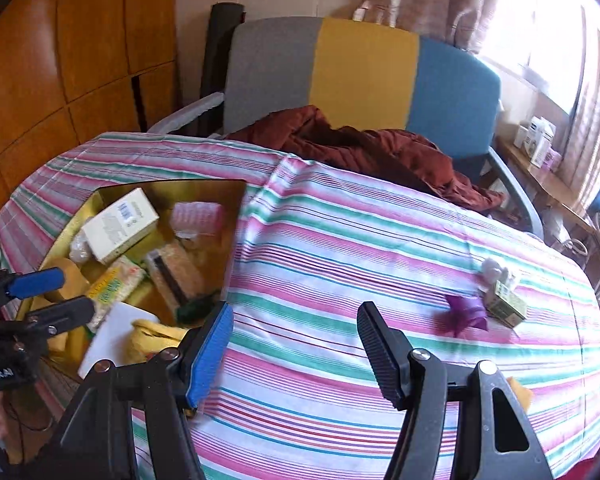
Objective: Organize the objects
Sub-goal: 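Move both grippers back over the table toward the remaining items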
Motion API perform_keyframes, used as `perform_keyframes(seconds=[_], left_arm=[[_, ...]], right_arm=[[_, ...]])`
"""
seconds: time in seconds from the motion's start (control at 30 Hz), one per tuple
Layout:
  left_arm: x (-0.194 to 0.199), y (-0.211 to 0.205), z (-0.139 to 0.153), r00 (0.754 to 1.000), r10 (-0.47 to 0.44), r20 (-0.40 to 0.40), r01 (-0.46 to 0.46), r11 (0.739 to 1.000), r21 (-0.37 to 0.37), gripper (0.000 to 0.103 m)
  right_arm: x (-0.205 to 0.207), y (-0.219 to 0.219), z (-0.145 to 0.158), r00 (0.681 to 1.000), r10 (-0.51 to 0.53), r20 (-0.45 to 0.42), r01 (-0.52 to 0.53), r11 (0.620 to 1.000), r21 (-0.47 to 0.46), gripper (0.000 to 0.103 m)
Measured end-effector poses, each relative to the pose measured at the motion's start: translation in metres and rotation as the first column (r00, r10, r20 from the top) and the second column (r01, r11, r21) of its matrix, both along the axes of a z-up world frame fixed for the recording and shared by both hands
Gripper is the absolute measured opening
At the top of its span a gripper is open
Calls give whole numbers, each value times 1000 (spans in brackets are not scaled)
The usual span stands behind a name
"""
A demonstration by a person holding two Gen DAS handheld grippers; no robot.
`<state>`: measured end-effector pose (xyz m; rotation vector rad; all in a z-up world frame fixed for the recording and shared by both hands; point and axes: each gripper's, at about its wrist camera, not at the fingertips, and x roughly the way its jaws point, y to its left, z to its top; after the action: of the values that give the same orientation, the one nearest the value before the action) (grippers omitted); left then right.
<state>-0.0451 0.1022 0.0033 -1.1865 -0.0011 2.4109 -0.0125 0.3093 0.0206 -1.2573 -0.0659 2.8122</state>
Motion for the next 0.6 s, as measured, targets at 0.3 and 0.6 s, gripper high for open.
perform_keyframes(seconds=[0.3, 0.6], left_arm=[[5, 10, 1, 1000, -26, -3, 26, 1000, -15, 68], [5, 31, 6, 997, -82, -8, 82, 996, -26, 68]], right_arm=[[8, 72, 0, 987, -156, 27, 156, 988, -11, 65], [22, 178, -7, 922, -382, 64, 386, 919, -82, 65]])
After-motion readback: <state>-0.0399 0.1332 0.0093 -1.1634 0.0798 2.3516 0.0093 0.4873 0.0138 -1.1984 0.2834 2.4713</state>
